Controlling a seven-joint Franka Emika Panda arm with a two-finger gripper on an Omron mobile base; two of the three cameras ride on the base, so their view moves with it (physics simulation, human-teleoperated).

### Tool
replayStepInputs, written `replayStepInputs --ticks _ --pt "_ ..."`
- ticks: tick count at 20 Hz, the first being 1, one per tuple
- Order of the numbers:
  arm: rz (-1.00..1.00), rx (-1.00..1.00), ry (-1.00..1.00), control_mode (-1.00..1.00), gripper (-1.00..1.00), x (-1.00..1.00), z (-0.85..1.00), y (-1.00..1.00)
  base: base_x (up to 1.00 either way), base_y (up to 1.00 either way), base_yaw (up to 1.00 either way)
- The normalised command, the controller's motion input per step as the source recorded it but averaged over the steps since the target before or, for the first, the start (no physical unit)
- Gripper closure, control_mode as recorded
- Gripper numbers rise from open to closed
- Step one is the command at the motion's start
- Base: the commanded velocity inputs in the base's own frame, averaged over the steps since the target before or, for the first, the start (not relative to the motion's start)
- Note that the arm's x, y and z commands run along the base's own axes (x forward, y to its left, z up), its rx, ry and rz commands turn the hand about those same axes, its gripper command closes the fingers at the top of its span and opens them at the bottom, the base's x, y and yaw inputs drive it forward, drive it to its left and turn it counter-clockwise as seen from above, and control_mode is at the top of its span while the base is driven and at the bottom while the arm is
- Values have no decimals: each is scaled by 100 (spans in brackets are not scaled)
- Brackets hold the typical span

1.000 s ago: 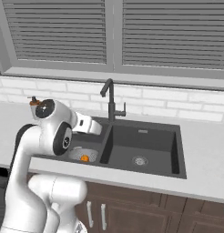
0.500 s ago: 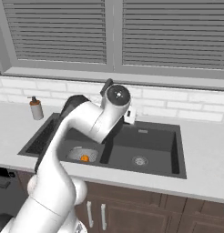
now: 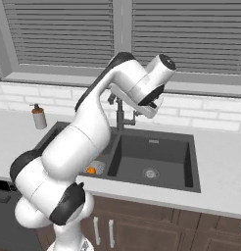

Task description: Put the colander in the sink, put the tangerine in the colander, and turn on the sink faucet and pour water over the colander.

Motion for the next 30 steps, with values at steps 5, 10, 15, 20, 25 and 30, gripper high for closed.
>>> replayStepInputs --ticks 5,10,15,20,25,30 --pt "0 3 0 -100 -100 69 -54 46 0 0 0" --pt "0 7 7 -100 -100 94 -20 28 0 0 0" --pt "0 8 19 -100 -100 100 8 7 0 0 0" --pt "0 0 20 -100 -100 83 1 2 0 0 0" --pt "1 0 7 -100 -100 21 -1 10 0 0 0" --pt "1 0 7 -100 -100 7 -22 43 0 0 0"
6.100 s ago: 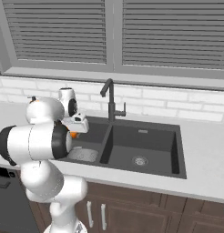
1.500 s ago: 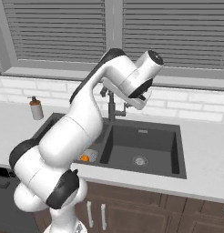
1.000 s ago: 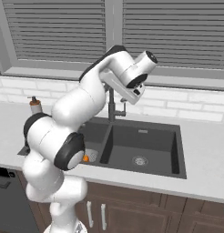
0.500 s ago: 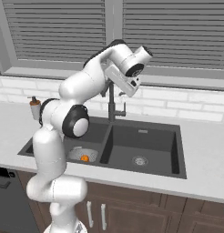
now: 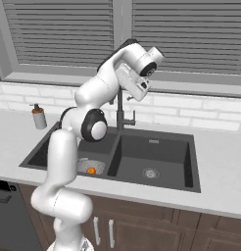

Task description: Put the colander in the sink, put the tangerine in the colander, and turn on the sink faucet and pour water over the colander.

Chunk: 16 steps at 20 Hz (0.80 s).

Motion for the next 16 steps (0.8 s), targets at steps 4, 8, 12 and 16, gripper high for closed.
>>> replayStepInputs --ticks 4,8,12,16 --pt "3 0 3 -100 -100 -7 -51 64 0 0 0" --pt "4 -2 0 -100 -100 -29 -49 57 0 0 0" --pt "3 0 0 -100 -100 -16 -22 38 0 0 0" --pt "3 0 0 -100 -100 -15 -2 58 0 0 0"
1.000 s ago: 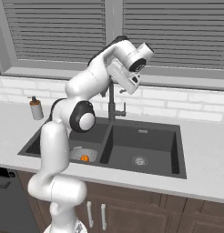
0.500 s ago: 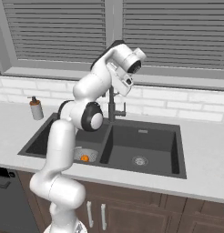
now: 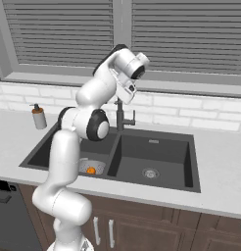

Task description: Put the colander in the sink, put the tangerine in the colander, and turn on the sink faucet and pour water over the colander.

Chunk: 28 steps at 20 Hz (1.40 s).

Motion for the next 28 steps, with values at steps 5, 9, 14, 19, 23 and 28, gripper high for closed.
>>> replayStepInputs --ticks 5,9,14,19,23,28 --pt "0 -8 2 -100 -100 -5 0 99 0 0 0" --pt "0 -4 0 -100 -100 -3 0 53 0 0 0" --pt "0 -1 1 -100 -100 -14 -1 2 0 0 0" --pt "0 -3 -20 -100 -100 -69 69 0 0 0 0" --pt "-1 -4 -18 -100 -100 -50 96 -4 0 0 0" --pt "0 -10 -30 -100 -100 -100 11 -62 0 0 0"
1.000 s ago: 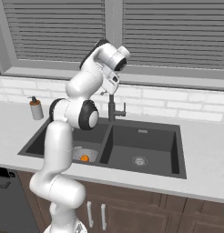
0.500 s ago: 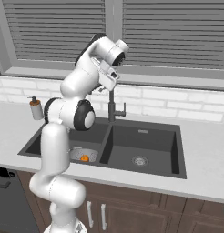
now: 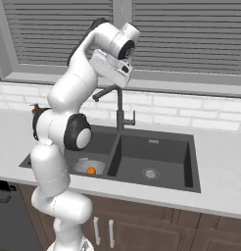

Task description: Put the colander in the sink, put the tangerine in the colander, and turn on the sink faucet and pour water over the colander.

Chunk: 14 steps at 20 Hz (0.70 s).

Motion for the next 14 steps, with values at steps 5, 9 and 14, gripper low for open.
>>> replayStepInputs --ticks 5,9,14 --pt "4 -15 -26 -100 -100 -100 -41 -95 0 0 0" --pt "29 -1 -26 -100 -100 -100 -20 -100 0 0 0" --pt "44 2 -17 -100 -100 -5 -22 -94 0 0 0"
